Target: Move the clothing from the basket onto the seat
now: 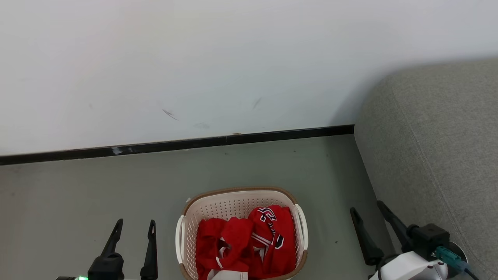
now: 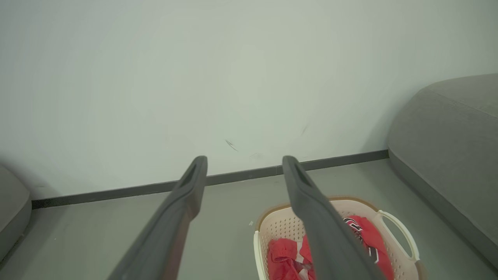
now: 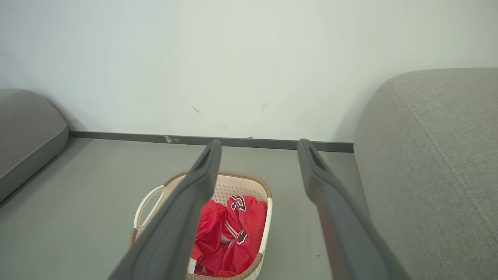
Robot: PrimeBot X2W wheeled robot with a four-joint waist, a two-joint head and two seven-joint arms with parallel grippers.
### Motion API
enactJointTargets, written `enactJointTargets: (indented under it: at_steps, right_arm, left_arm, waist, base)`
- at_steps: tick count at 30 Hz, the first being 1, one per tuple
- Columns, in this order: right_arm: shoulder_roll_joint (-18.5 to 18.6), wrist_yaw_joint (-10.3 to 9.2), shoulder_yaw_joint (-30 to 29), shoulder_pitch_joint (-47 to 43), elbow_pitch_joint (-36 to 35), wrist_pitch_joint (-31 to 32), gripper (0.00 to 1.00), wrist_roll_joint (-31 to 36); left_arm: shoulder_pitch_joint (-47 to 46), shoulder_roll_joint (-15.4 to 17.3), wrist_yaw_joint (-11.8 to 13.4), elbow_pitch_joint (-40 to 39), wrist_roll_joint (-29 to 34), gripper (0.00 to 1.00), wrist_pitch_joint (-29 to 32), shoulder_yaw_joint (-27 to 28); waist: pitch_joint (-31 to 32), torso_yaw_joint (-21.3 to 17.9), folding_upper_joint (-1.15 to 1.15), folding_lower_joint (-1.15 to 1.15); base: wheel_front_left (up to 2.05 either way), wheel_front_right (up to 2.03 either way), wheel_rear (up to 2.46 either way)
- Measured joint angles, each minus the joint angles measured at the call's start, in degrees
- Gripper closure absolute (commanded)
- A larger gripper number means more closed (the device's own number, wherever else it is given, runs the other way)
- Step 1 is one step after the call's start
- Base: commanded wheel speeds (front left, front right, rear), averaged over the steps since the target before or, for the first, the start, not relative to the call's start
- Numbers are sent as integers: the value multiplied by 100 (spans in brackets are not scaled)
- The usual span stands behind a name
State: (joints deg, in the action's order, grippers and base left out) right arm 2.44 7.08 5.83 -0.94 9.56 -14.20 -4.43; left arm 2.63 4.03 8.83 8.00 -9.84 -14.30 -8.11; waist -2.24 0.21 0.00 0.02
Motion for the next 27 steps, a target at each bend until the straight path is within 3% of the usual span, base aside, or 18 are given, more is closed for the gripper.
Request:
enactJointTargets:
  at_steps: [16, 27]
  right_arm:
    - [-12, 0, -512, 4, -543, -1, 0, 49]
    - [-14, 0, -948, 20, -1141, -20, 0, 46]
  left_arm:
    - [-917, 201, -421, 602, 525, 0, 0, -575]
    - [-1586, 101, -647, 1239, 704, 0, 2, -1002]
  waist:
    - [-532, -170, 0, 0]
    - [-1070, -360, 0, 0]
  base:
    - [0, 0, 0]
    - [0, 0, 0]
